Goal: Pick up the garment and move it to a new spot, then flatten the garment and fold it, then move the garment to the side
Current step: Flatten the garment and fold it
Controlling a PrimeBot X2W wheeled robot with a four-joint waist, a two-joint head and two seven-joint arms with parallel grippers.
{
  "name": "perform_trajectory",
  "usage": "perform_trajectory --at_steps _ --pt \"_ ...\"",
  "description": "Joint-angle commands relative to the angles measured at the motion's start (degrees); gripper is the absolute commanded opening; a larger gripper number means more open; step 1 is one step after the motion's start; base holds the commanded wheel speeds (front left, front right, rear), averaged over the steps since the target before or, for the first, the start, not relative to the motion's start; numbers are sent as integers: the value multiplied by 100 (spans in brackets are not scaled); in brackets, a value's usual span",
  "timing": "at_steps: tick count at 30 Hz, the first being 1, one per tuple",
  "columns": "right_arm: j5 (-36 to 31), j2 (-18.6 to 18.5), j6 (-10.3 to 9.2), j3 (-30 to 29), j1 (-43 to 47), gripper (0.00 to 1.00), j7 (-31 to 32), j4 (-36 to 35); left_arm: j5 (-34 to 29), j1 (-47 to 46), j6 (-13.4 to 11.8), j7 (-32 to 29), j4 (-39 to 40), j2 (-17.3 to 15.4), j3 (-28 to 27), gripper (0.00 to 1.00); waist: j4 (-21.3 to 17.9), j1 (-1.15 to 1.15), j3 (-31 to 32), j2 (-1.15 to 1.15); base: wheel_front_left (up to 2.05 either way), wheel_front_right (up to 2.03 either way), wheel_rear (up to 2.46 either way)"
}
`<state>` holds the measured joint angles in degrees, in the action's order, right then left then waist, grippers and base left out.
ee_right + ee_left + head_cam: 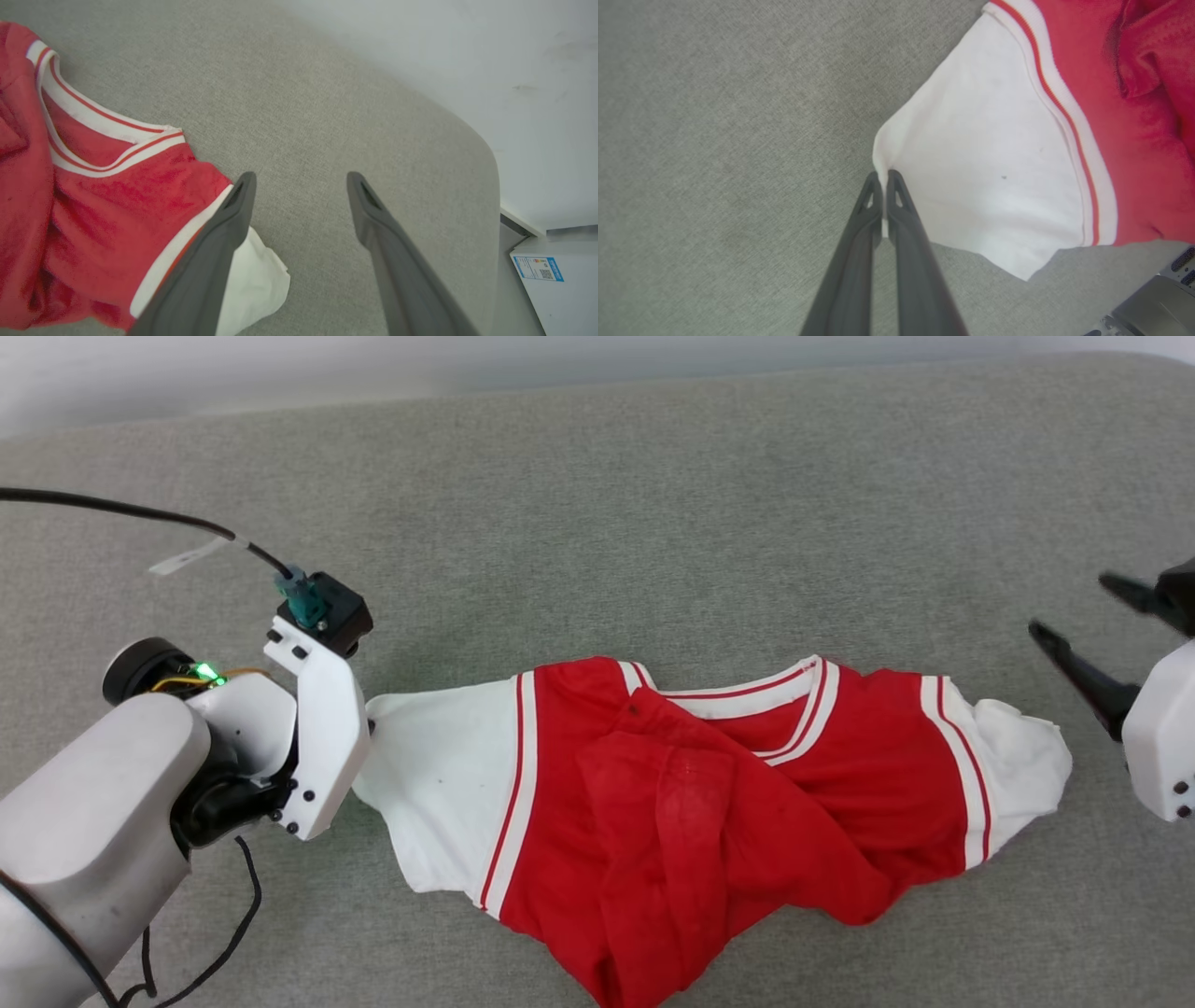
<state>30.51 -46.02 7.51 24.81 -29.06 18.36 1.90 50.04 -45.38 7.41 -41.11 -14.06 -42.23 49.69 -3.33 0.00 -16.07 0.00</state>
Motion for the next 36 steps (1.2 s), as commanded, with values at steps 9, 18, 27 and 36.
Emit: perform_trajectory --at_steps 9,18,27,36 --pt "1564 -752 -3 1506 -1107 100 2675 356 -142 -390 0 195 248 48 226 0 273 0 -285 0 0 0 0" --pt "1847 -228 -2 2504 -1421 100 2852 1248 -175 -709 0 334 322 65 296 0 418 0 -675 0 0 0 0" --pt "2153 132 3 3480 -1445 0 2033 1822 -89 -688 0 487 175 56 382 0 400 0 -667 0 0 0 0" --pt "2135 -434 -3 3462 -2198 0 462 1746 -31 -547 0 1125 326 -82 328 0 320 0 111 0 0 0 0"
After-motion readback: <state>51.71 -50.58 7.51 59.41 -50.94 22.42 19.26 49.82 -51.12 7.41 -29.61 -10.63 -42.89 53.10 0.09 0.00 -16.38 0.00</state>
